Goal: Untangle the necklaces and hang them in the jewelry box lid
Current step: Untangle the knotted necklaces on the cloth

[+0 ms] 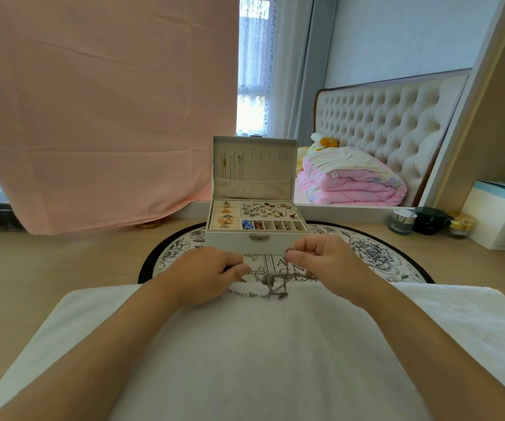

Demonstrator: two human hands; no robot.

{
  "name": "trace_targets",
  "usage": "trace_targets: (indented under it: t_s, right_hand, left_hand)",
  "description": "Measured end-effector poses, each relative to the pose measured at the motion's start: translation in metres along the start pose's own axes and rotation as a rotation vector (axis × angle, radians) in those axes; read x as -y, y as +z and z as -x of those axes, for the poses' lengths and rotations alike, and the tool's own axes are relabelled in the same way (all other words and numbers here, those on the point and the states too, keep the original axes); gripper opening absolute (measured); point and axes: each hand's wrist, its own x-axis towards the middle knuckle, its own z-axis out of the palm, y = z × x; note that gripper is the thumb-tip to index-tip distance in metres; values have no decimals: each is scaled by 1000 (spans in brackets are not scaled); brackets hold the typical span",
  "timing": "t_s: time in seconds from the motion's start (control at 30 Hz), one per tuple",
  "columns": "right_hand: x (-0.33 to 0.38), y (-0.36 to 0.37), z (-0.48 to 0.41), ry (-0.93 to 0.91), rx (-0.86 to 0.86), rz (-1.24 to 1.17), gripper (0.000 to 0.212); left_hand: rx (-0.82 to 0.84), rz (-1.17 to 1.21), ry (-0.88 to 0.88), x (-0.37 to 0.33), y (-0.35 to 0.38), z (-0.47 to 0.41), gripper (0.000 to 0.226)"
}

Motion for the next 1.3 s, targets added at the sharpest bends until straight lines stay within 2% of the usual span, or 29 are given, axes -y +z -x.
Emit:
trace_targets:
  t_s: [0.1, 0.17, 0.23, 0.3, 0.37, 0.43, 0.5, 0.57, 0.67, 0.73, 0.93, 1.03, 1.1, 1.17, 1.3]
  right_hand:
    - [5, 3, -1, -51, -133, -67, 13]
    - [9, 0, -2, -67, -154, -333, 17]
    - [13, -4, -3, -72, -113, -702, 20]
    - [13, -9, -3, -60, -86, -898, 22]
    - [12, -10, -3, -53, -61, -862, 20]
    - [10, -8, -3, -59, -39, -692, 15]
    - [9, -3, -2, -88, -25, -534, 16]
    - [11, -1, -2, -107, -7, -470, 20]
    - [17, -1, 0, -103, -17, -444, 24]
    - [18, -4, 0, -79, -65, -452, 25]
    - [10, -13, -5, 46, -289, -553, 29]
    - [1, -12, -6, 142, -382, -367, 25]
    - [-4, -10, -7, 260, -391, -280, 36]
    - [-5, -9, -7, 372, -374, -271, 48]
    - [-5, -2, -8, 517, -263, -165, 60]
  left_hand:
    - [48, -21, -32, 2, -2, -1, 47]
    - [53, -56, -63, 6, -2, -1, 53]
    - [67, -86, -103, 11, -2, -1, 55]
    - [86, -83, -125, 13, -2, 0, 56]
    - [62, -173, -78, 12, -3, 0, 48]
    - [-39, -212, 20, 4, 0, 0, 25]
    - [-106, -34, 97, -11, 8, 2, 34]
    - [-77, 170, 113, -27, 18, 3, 41]
    - [-6, 170, 150, -36, 28, -2, 40]
    - [-41, 165, 164, -34, 28, -5, 30]
    - [-118, 359, -37, -22, 23, -4, 25]
    - [-135, 505, -136, -19, 15, -1, 28]
    - [-134, 542, -113, -19, 10, 1, 26]
    - [-80, 529, -60, -21, 9, 3, 15]
    - [-59, 420, -59, -25, 14, -1, 12]
